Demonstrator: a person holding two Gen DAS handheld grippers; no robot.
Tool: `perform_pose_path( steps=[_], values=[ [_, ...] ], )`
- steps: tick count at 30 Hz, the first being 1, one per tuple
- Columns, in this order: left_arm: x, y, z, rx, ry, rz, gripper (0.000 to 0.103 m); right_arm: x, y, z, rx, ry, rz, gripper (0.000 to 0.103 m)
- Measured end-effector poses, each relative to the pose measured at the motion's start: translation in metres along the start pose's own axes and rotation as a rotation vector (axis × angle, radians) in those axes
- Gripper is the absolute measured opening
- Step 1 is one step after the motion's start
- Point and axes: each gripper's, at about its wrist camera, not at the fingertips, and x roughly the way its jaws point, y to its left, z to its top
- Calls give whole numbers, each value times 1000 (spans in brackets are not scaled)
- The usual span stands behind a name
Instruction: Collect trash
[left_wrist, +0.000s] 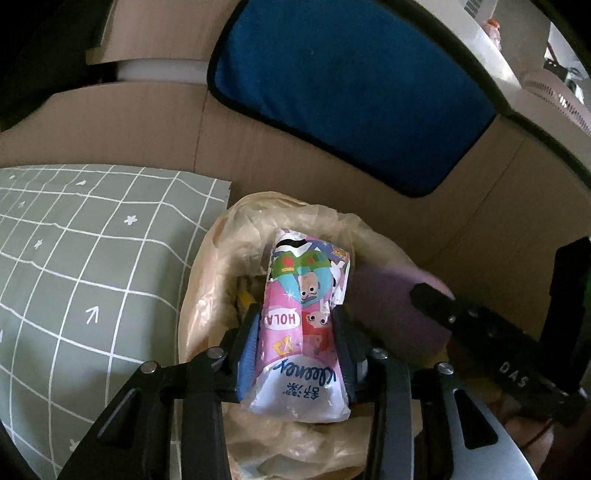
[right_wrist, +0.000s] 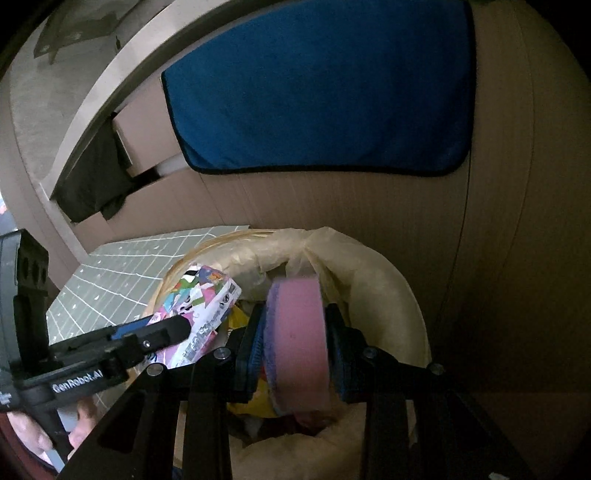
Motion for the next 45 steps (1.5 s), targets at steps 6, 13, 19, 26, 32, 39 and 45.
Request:
perform_pose_path(
  steps=[6,13,19,26,32,39,45],
  values=[
    [-19,-4,8,39,-39,6,52,-16,11,-3,-40,-32,-59,37],
    [-52,2,17,-17,-97,-28,54,-46,19,-5,-27,-65,-94,42],
    [-115,-7,-6,53,-187,85,54,-88,48,-18,-67,-126,-87,46],
    [-196,-35,-75,150,-281,264,54,-156,105,-61,-184,-221,-63,47],
    [-242,-49,-122,237,-340,342,54,-196,144,-105,-249,-245,-68,47],
    [-267,-53,-148,231,-335,381,54,-208,165,-138,-271,-226,-74,47],
    [-285,-54,-167,206,-381,469,54,-219,181,-153,-300,-253,-66,47]
  ],
)
